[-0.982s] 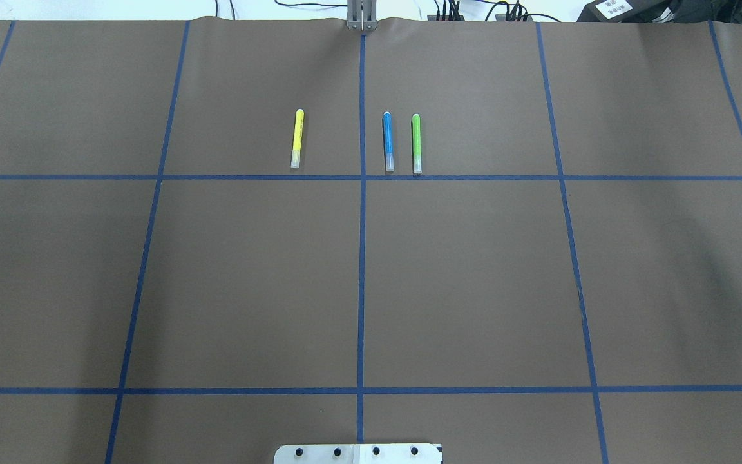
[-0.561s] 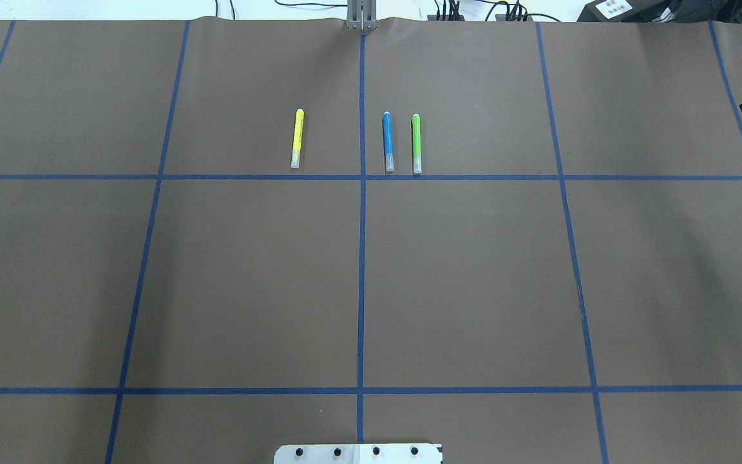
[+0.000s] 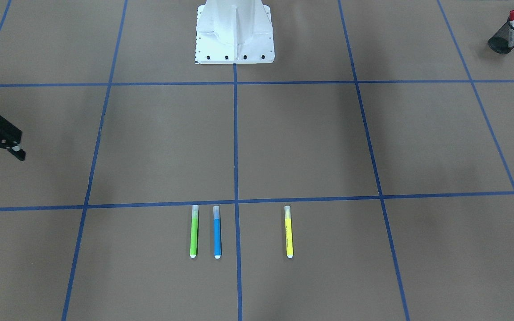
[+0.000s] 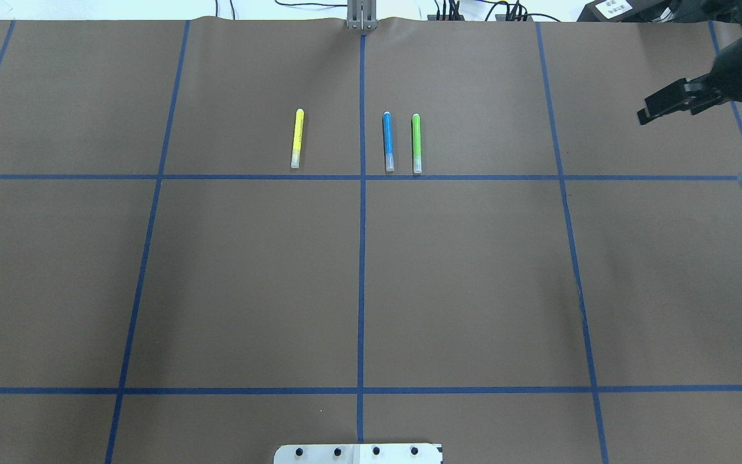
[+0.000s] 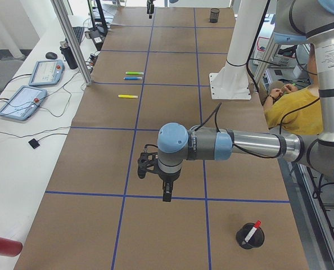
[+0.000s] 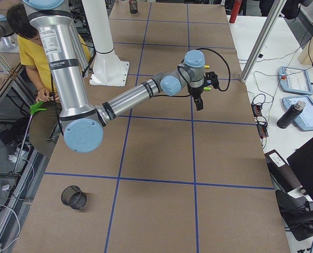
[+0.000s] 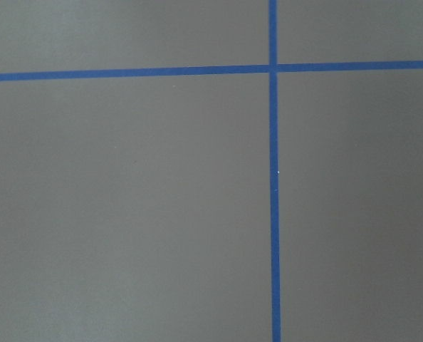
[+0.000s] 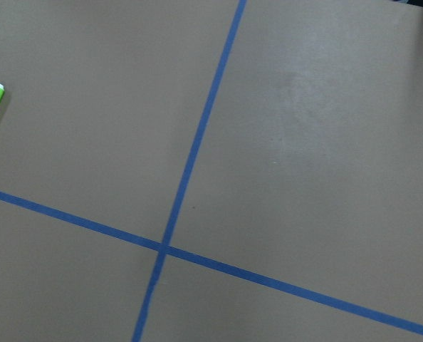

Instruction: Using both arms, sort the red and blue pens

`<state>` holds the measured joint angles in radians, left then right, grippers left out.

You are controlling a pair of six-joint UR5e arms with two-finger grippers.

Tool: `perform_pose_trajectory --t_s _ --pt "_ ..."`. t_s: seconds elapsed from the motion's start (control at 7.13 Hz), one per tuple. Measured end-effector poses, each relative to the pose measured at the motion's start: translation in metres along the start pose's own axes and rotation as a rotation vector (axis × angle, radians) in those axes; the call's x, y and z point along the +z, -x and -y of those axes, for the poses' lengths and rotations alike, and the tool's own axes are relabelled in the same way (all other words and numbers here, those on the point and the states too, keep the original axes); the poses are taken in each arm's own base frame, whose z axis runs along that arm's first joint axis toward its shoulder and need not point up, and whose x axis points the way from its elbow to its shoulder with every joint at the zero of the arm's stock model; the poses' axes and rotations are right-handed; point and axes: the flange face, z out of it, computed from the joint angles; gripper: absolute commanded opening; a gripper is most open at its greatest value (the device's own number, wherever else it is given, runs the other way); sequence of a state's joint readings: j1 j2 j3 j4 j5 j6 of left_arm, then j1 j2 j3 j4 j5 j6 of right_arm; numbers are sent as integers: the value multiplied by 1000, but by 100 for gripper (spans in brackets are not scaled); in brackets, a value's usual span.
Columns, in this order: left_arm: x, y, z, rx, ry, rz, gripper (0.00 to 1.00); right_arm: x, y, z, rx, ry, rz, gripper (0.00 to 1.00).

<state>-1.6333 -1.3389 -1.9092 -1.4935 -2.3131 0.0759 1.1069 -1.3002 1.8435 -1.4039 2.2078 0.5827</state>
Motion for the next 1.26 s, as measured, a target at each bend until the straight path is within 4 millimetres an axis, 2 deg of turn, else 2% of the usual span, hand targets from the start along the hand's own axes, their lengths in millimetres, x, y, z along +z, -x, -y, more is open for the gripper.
perform_pose_trajectory --t_s 0.28,0.56,0.84,1.12,1.26 --pt "1 -3 3 11 2 -3 100 48 104 4 49 -16 -18 100" --pt "2 -3 2 11 3 -5 100 97 188 15 88 -31 -43 100" --pt "2 -3 2 10 4 -7 100 146 246 44 95 -37 -77 99" --pt "3 -3 2 9 5 -8 100 194 285 62 135 -36 -71 99" --pt "3 -3 2 8 6 -8 100 208 307 66 155 -33 -73 98"
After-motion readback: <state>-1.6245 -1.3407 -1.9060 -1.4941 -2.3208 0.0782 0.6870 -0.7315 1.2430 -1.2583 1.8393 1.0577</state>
